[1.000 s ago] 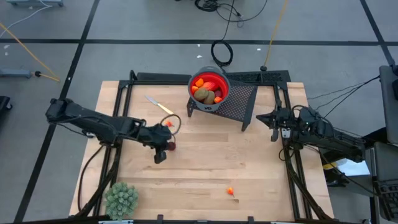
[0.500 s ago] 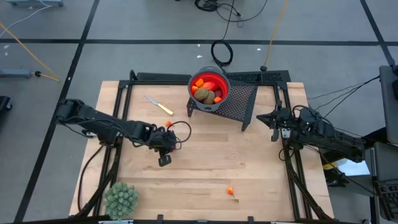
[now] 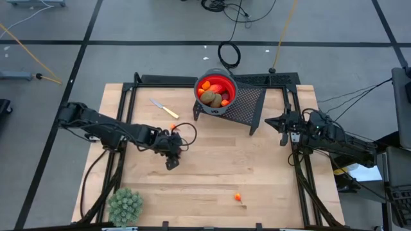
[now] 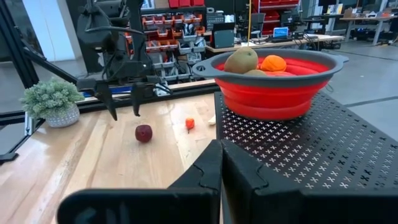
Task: Pick & Place Fruit
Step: Put the pomegranate into the strainer bowl on the shelf
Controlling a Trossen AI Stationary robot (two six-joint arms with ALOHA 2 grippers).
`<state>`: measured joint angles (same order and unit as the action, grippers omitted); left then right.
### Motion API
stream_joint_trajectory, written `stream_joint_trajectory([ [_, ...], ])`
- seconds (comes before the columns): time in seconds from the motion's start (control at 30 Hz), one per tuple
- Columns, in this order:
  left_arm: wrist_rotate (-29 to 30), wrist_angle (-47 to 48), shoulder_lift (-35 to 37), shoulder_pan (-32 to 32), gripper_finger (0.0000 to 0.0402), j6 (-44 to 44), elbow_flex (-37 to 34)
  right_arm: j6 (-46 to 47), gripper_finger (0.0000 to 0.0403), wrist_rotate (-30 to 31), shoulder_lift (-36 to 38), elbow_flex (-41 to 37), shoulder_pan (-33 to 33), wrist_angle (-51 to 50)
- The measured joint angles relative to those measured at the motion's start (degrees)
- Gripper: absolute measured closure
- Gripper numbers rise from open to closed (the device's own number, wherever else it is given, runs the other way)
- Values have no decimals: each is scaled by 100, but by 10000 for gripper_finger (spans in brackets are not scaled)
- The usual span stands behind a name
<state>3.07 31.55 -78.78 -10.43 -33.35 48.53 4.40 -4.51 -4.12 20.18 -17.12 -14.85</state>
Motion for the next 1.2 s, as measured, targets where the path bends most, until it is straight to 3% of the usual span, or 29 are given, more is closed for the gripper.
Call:
stream_joint_trajectory([
  [0.2,5,-11,2,176,81,185,-45,92,402,-2,0,0,0,0],
  [0.4,4,-12,2,297,43,350,-232,92,402,-2,0,0,0,0],
  [0.83,394,-859,2,329,36,638,-720,92,401,-2,0,0,0,0],
  [1.2,641,-925,-253,344,37,930,-793,77,402,-2,-1,0,0,2],
])
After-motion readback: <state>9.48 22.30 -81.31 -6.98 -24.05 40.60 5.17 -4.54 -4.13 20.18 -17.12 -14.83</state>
